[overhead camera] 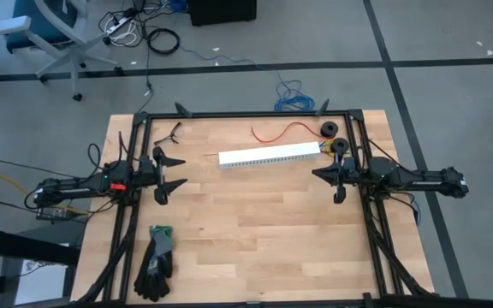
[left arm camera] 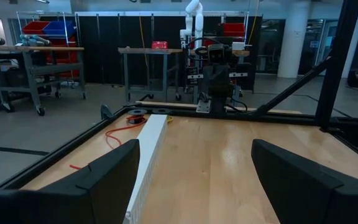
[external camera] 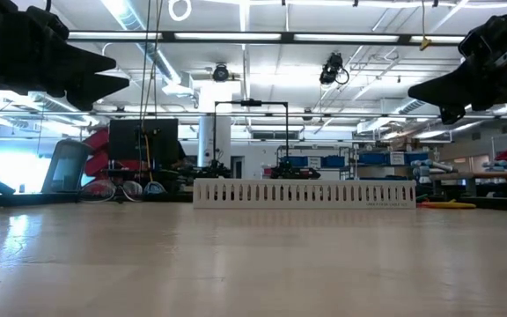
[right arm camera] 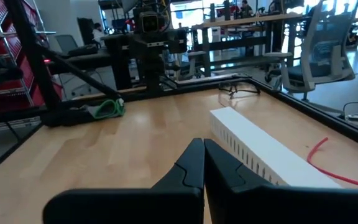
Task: Ziptie cables
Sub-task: Return to Home Position
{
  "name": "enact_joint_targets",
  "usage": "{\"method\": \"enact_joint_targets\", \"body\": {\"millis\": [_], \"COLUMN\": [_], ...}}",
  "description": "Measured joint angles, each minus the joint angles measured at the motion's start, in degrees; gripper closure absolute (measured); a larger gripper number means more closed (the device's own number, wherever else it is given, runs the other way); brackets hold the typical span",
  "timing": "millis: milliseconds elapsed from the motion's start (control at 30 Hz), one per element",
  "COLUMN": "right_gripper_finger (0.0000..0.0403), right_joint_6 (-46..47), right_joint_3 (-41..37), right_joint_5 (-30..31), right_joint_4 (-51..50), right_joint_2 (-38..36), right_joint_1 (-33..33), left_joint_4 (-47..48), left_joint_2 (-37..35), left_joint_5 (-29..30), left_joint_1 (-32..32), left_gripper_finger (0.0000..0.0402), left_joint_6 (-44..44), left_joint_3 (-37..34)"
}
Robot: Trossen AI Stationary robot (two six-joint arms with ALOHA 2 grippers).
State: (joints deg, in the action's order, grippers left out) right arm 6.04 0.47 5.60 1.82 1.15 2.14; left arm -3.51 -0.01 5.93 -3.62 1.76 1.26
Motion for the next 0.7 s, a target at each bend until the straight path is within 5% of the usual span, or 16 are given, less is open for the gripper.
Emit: {"method": "enact_joint_targets", "body": {"millis": [700], "right_gripper_finger": [0.0403], "right_joint_6": [0.0], "right_joint_3": [0.0], "right_joint_5": [0.1], "right_joint_4": [2.3], "right_joint_2": [0.0], "right_joint_1": [0.0], "left_joint_4": [0.0], "left_joint_2": [0.0], "left_joint_5": [0.0], "left_joint_1": [0.0], "left_gripper_finger": [0.008], "left_joint_6": [0.0], "left_joint_3": [0.0]}}
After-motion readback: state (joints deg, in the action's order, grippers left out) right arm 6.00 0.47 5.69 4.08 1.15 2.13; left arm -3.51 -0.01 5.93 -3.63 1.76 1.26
